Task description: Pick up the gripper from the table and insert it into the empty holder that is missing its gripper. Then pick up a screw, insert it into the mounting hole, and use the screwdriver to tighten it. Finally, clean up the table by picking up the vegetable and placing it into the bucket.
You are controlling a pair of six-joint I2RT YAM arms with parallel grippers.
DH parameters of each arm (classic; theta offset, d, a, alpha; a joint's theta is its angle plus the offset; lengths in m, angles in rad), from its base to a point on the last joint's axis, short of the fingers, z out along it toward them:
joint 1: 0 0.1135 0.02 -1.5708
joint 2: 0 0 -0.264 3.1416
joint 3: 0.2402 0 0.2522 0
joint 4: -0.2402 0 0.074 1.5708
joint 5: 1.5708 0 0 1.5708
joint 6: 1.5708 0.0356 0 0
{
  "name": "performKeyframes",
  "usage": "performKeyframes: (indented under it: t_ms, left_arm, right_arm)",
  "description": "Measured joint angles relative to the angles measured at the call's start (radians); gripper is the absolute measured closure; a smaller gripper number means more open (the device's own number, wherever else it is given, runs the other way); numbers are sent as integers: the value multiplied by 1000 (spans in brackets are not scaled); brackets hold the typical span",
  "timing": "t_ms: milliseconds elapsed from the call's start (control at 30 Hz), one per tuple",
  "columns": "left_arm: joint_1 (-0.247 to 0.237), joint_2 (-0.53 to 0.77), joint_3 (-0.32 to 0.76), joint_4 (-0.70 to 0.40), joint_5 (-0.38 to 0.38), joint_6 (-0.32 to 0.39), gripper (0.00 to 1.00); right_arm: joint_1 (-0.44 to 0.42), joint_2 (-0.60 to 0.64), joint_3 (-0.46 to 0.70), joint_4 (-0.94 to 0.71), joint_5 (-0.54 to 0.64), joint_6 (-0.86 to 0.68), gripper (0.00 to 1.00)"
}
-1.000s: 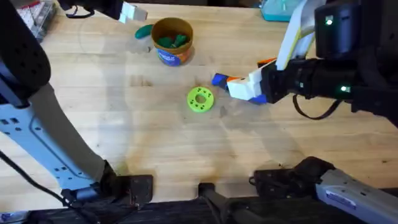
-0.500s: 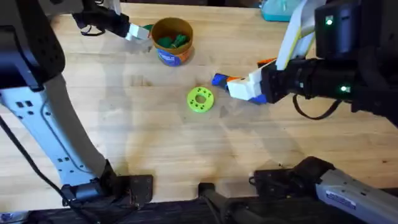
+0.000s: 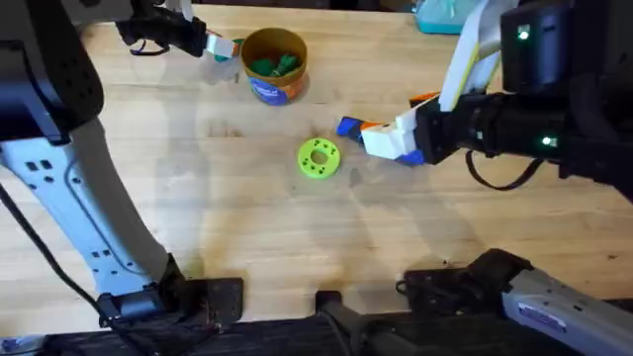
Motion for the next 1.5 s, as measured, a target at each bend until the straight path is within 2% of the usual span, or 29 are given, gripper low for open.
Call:
performKeyframes:
  t_ms: [200,733,967,1067,1100,1133,1267,1500]
  left_arm:
    - [0,0,0,0,-1,0,497]
    - [0,1,0,-4,-32,1,404]
    - [0,32,1,-15,-37,0,409]
    - [0,38,1,-12,-38,-1,499]
    - [0,38,1,-13,-39,3,563]
    - [0,38,1,-14,-39,-2,695]
    - [0,37,7,-10,-35,2,966]
    - [8,33,11,-46,-32,2,972]
  right_arm:
    - [0,0,0,0,0,0,39]
    - [0,0,0,0,0,0,39]
    - [0,0,0,1,0,0,39]
    - [0,0,0,7,0,0,39]
    - [0,0,0,11,0,0,39]
    - [0,0,0,19,0,0,39]
    - [0,0,0,19,0,0,39]
    - [0,0,0,19,0,0,39]
